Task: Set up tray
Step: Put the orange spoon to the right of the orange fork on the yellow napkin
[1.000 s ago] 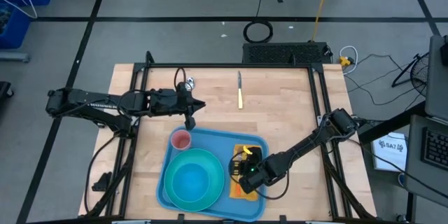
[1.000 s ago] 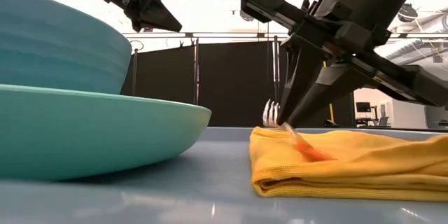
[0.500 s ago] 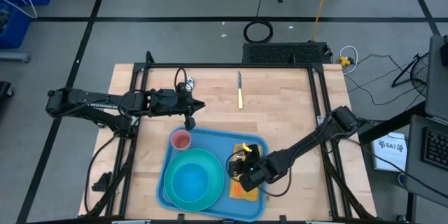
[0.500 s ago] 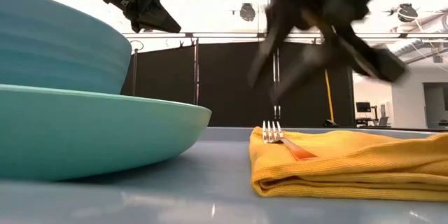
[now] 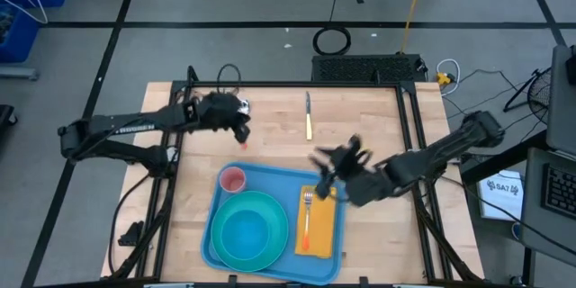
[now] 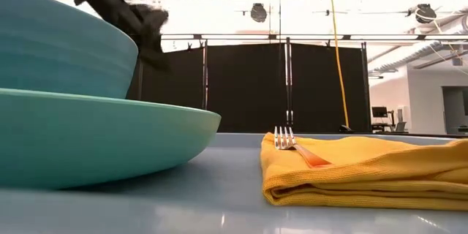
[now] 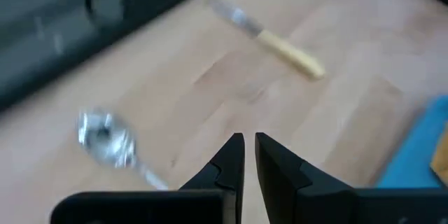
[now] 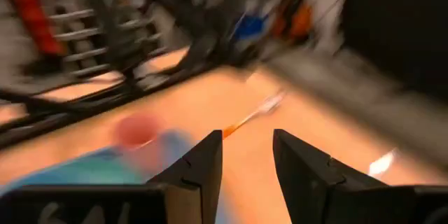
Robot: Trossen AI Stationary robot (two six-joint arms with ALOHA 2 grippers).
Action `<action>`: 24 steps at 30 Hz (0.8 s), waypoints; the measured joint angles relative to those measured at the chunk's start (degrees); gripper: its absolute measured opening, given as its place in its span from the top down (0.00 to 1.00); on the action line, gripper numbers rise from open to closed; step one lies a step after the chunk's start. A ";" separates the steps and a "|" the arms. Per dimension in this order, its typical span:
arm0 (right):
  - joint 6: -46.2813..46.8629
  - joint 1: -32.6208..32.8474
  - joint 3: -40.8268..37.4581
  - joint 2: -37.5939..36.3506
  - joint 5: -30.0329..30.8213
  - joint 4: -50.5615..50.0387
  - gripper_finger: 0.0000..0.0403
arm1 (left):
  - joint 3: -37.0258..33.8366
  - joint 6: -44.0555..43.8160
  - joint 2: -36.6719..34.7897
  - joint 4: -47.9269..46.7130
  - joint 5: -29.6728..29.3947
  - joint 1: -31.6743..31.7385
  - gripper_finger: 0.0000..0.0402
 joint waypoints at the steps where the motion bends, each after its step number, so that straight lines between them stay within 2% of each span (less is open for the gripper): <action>1: -4.28 -0.40 0.00 -1.74 2.61 -0.37 0.70 | 0.00 -2.25 0.90 -0.77 2.33 2.62 0.90; 3: -11.86 -1.61 -0.71 -5.03 6.67 -0.63 0.71 | -0.02 -6.36 2.86 -1.97 5.52 6.80 0.90; 7: -20.11 -5.52 -7.62 -12.62 8.06 1.81 0.71 | 0.06 -11.44 9.48 -2.01 12.18 11.38 0.90; 10: -26.80 -8.55 -16.76 -19.26 7.60 9.71 0.71 | 1.06 -14.97 15.10 -2.18 17.03 13.07 0.90; 12: -31.09 -10.36 -23.81 -23.68 4.70 17.97 0.71 | 1.98 -16.79 17.64 -3.05 18.45 13.29 0.90; 16: -36.77 -13.22 -37.78 -32.06 -3.96 36.62 0.71 | 5.47 -19.68 20.72 -7.76 17.08 12.52 0.90; 18: -38.64 -14.11 -43.59 -35.42 -7.39 45.00 0.71 | 7.99 -21.15 21.26 -11.72 14.30 11.88 0.90; 21: -41.26 -14.50 -50.25 -38.79 -10.01 53.68 0.72 | 11.58 -25.10 21.73 -20.26 8.82 11.00 0.90; 24: -42.99 -14.52 -54.14 -40.29 -10.09 57.86 0.72 | 13.61 -28.89 22.23 -24.02 5.88 9.89 0.90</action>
